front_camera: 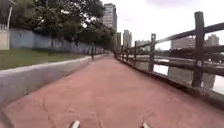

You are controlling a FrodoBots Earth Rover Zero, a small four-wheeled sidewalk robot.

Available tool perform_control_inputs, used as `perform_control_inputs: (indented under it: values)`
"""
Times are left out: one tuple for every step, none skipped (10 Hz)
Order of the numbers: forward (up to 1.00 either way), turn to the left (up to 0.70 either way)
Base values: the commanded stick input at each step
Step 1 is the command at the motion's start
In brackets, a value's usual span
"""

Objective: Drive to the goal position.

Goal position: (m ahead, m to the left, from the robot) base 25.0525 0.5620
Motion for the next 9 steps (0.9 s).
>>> perform_control_inputs:
  values:
    - [0.7, 0.0]
    - [0.7, 0.0]
    - [0.7, 0.0]
    - [0.7, 0.0]
    - [0.7, 0.0]
    - [0.7, 0.01]
    - [0.7, 0.02]
    - [0.7, 0.02]
    - [0.7, 0.01]
